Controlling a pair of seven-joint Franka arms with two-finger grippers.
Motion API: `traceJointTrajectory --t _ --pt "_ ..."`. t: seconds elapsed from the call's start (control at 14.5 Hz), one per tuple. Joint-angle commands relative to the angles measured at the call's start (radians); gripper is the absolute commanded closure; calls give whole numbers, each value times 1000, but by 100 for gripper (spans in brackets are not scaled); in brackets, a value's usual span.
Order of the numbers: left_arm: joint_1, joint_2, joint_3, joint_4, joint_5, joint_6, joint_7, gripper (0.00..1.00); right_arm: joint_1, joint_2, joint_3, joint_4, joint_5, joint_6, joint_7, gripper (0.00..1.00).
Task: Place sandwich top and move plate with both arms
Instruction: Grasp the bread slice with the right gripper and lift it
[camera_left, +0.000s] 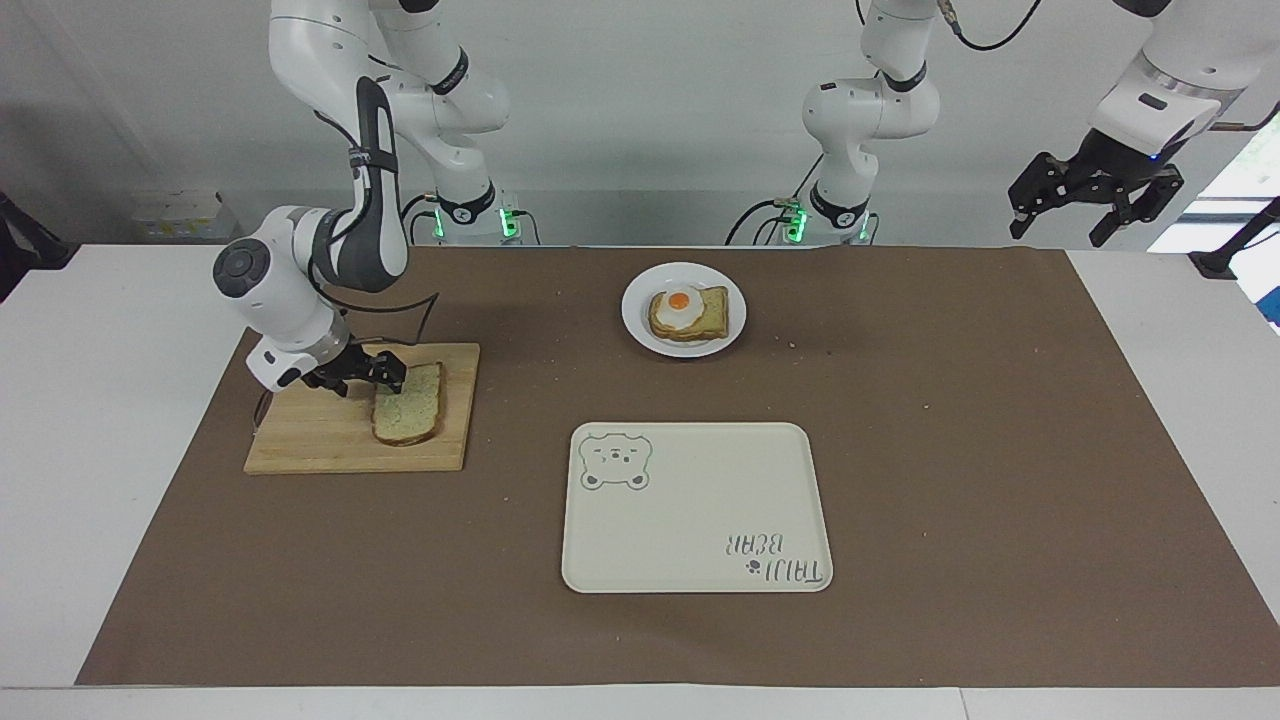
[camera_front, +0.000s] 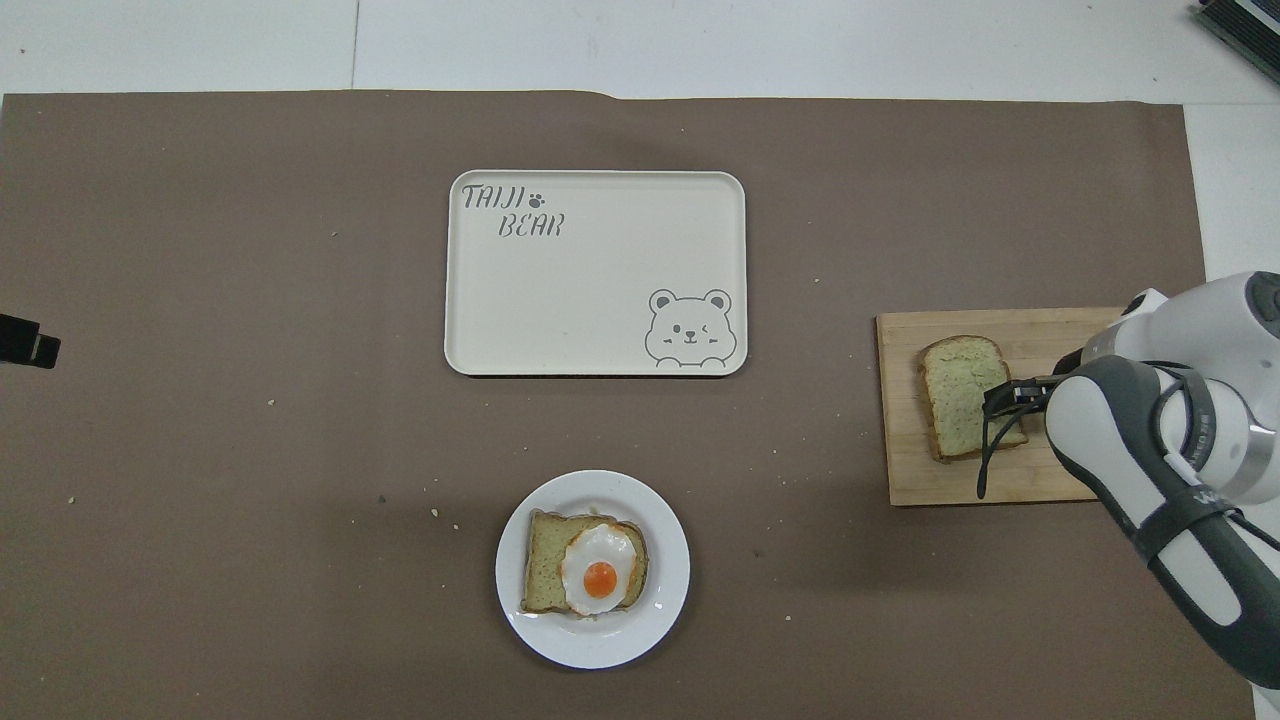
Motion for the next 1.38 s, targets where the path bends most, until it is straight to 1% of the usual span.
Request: traceJointTrajectory --t 0.0,0.07,0.35,0.55,0.9,1.04,1.18,1.31 --pt "-4 -23 4 -25 8 -1 -8 0 -5 -13 4 -23 19 13 -25 89" --pt "-4 -23 4 -25 8 -1 -8 0 -1 -12 4 -22 19 14 -18 100" --pt "-4 -23 4 -25 8 -1 -8 0 -3 -1 4 -8 19 16 -19 100" --pt "-4 -23 4 -25 8 -1 -8 0 -5 22 4 46 19 -12 -24 100" --pt "-4 -23 4 -25 8 0 -8 0 11 19 9 173 19 -165 -24 100" --pt "-4 -23 4 -25 8 -1 -8 0 14 7 12 188 21 -209 -33 100" --pt "-4 -23 4 -25 8 -1 -8 0 18 -7 41 217 24 -281 -33 100" --pt "-4 -23 4 -25 8 -1 -8 0 18 -10 64 251 27 -382 -34 100"
